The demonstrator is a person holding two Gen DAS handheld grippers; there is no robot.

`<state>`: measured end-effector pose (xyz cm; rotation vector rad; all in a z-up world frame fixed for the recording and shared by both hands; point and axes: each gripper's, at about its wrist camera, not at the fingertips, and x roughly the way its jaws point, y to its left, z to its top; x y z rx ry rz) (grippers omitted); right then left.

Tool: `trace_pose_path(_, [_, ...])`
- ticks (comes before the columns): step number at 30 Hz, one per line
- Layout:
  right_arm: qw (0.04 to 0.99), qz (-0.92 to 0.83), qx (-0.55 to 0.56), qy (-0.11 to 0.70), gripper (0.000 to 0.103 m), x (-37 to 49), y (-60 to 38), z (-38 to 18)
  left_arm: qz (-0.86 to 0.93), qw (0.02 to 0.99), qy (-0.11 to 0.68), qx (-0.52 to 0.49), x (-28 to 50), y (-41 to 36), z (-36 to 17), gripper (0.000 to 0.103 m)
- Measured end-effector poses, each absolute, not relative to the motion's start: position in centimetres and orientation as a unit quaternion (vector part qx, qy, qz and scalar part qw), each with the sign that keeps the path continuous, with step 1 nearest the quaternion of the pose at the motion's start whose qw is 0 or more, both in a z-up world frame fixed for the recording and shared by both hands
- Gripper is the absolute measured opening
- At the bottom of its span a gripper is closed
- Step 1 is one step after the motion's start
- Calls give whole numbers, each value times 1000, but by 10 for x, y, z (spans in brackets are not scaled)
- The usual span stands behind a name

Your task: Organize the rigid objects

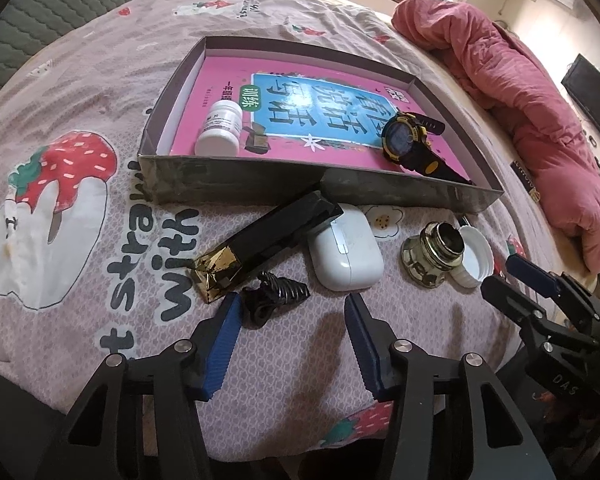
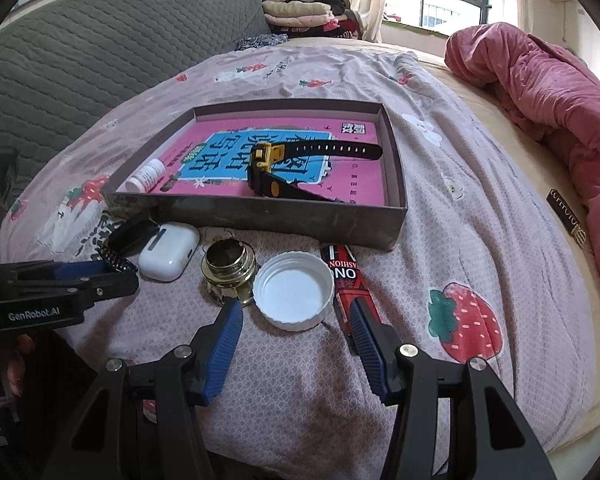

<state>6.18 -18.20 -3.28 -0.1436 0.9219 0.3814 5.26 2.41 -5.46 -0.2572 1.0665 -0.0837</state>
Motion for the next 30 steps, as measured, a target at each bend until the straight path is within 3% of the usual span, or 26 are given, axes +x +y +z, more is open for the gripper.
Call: trace_pose_path(30, [871,188,-90,445,55,72,-175,-46,-67,855,489,-157,55,40,-60,45])
